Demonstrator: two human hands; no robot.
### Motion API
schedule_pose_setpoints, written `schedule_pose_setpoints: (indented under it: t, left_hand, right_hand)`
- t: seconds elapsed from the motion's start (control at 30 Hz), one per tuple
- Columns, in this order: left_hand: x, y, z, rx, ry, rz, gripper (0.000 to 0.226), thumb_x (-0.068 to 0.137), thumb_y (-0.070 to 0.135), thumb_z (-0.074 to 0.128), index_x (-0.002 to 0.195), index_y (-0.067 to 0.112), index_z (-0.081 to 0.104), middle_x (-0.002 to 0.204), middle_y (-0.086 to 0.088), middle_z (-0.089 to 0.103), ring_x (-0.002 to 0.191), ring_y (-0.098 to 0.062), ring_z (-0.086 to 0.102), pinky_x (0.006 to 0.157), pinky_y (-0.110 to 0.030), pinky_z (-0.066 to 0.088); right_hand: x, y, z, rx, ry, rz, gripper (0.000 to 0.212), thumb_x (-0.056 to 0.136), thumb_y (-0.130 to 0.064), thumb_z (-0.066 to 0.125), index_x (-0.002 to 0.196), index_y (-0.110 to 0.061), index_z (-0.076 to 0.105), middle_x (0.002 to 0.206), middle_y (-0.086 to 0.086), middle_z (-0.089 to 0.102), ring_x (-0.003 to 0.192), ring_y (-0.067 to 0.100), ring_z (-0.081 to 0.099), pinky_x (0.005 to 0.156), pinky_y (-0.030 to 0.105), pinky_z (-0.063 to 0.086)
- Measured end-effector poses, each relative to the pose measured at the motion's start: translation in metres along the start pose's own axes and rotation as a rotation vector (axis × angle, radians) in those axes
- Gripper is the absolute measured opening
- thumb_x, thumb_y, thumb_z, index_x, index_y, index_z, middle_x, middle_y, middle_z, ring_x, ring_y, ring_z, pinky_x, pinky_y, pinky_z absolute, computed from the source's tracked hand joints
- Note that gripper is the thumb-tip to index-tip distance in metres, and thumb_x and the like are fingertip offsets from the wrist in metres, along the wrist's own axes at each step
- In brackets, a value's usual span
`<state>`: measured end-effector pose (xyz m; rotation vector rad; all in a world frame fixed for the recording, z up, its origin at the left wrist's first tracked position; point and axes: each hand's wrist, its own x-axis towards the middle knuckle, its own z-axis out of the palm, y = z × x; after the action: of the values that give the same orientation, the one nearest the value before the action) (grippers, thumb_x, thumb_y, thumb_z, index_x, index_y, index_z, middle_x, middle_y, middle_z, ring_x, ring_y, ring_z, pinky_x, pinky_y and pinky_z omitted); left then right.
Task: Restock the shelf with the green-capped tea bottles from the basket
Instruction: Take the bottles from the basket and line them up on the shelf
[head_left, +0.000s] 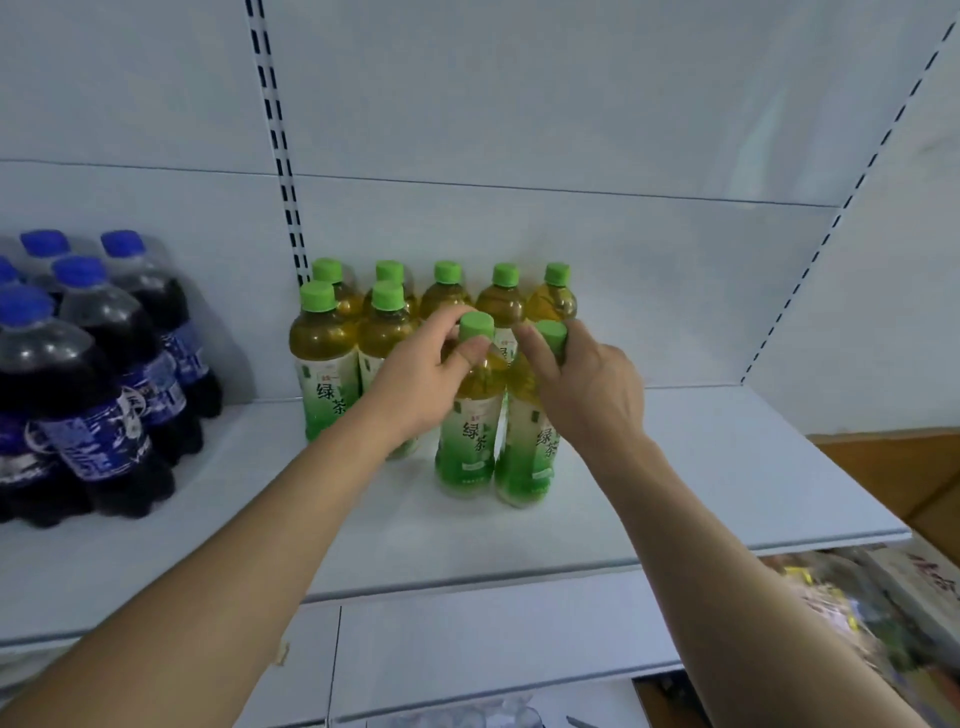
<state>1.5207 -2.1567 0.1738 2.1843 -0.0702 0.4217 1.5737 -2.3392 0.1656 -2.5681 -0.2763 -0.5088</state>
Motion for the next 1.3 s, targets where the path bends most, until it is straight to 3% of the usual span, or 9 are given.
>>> schedule_pose_setpoints:
  t: [0.07, 0.13, 0.27, 0.37, 0.47, 0.53, 0.7, 0.97, 1.3]
  left_hand:
    - [0.003, -0.004, -0.001, 0.027, -0.006, -0.001, 0.047, 0.11, 0.042, 0.053, 0.155, 0.032, 0.047, 0.117, 0.015, 0.062, 0.12, -0.017, 0.062, 0.093, -0.029, 0.049]
    - [0.004, -0.008, 0.0, 0.059, -0.008, 0.019, 0.048, 0.109, 0.041, 0.053, 0.156, 0.037, 0.044, 0.138, 0.001, 0.061, 0.133, -0.022, 0.06, 0.107, -0.043, 0.052]
    - [-0.001, -0.012, 0.006, 0.201, 0.063, 0.157, 0.051, 0.11, 0.038, 0.052, 0.159, 0.032, 0.04, 0.157, 0.001, 0.049, 0.14, -0.011, 0.048, 0.119, -0.048, 0.046]
    - [-0.008, -0.015, 0.01, 0.289, 0.05, 0.18, 0.079, 0.098, 0.05, 0.068, 0.165, 0.029, 0.031, 0.165, 0.001, 0.036, 0.147, -0.007, 0.035, 0.123, -0.041, 0.036]
    - [-0.009, -0.02, 0.007, 0.529, 0.053, 0.253, 0.11, 0.082, 0.057, 0.084, 0.168, 0.025, 0.022, 0.166, 0.001, 0.027, 0.153, -0.018, 0.025, 0.125, -0.045, 0.032]
    - [-0.007, -0.021, 0.001, 0.704, 0.073, 0.326, 0.115, 0.078, 0.064, 0.082, 0.167, 0.02, 0.024, 0.163, -0.003, 0.032, 0.151, -0.026, 0.027, 0.124, -0.052, 0.035]
    - [0.003, -0.017, -0.007, 1.026, 0.144, 0.442, 0.112, 0.073, 0.079, 0.075, 0.157, 0.011, 0.044, 0.154, -0.007, 0.054, 0.147, -0.031, 0.042, 0.126, -0.065, 0.024]
    - [0.028, -0.029, -0.011, 1.077, 0.117, 0.403, 0.111, 0.078, 0.078, 0.07, 0.161, 0.012, 0.037, 0.161, -0.007, 0.05, 0.153, -0.029, 0.038, 0.128, -0.067, 0.018]
    - [0.039, -0.042, -0.014, 1.074, 0.118, 0.391, 0.111, 0.081, 0.072, 0.074, 0.164, 0.014, 0.03, 0.163, -0.011, 0.045, 0.153, -0.034, 0.038, 0.126, -0.069, 0.017]
  right_hand:
    - [0.009, 0.0, 0.006, 0.0, -0.016, -0.002, 0.066, 0.104, -0.08, 0.032, 0.1, -0.019, 0.054, 0.07, -0.002, 0.052, 0.08, 0.035, 0.061, 0.068, 0.043, 0.042]
    - [0.012, 0.003, 0.011, 0.025, -0.011, -0.012, 0.067, 0.103, -0.08, 0.029, 0.102, -0.018, 0.054, 0.072, 0.0, 0.056, 0.082, 0.038, 0.064, 0.068, 0.043, 0.043]
    - [-0.002, 0.023, 0.026, 0.213, -0.044, -0.112, 0.064, 0.103, -0.078, 0.026, 0.129, -0.025, 0.048, 0.097, 0.006, 0.072, 0.094, 0.042, 0.07, 0.072, 0.046, 0.048]
    - [-0.022, 0.047, 0.037, 0.379, -0.155, -0.182, 0.084, 0.095, -0.089, 0.034, 0.162, -0.04, 0.021, 0.142, 0.002, 0.071, 0.114, 0.038, 0.072, 0.09, 0.054, 0.058]
    - [-0.033, 0.074, 0.049, 0.371, -0.259, -0.264, 0.109, 0.095, -0.068, 0.064, 0.171, -0.045, -0.012, 0.163, -0.006, 0.055, 0.125, 0.034, 0.071, 0.095, 0.059, 0.061]
    - [-0.04, 0.087, 0.057, 0.334, -0.331, -0.288, 0.12, 0.091, -0.05, 0.073, 0.169, -0.049, -0.019, 0.163, -0.005, 0.055, 0.127, 0.031, 0.07, 0.098, 0.057, 0.061]
    - [-0.048, 0.094, 0.078, 0.313, -0.285, -0.295, 0.118, 0.094, -0.045, 0.074, 0.172, -0.039, -0.014, 0.155, -0.003, 0.061, 0.124, 0.026, 0.069, 0.096, 0.05, 0.061]
    - [-0.031, 0.077, 0.101, 0.282, -0.239, -0.215, 0.119, 0.097, -0.041, 0.075, 0.172, -0.034, -0.018, 0.164, 0.005, 0.054, 0.136, 0.033, 0.063, 0.103, 0.052, 0.058]
    - [-0.023, 0.066, 0.123, 0.215, -0.193, -0.187, 0.115, 0.101, -0.033, 0.073, 0.174, -0.026, -0.015, 0.158, 0.013, 0.058, 0.127, 0.041, 0.065, 0.095, 0.052, 0.058]
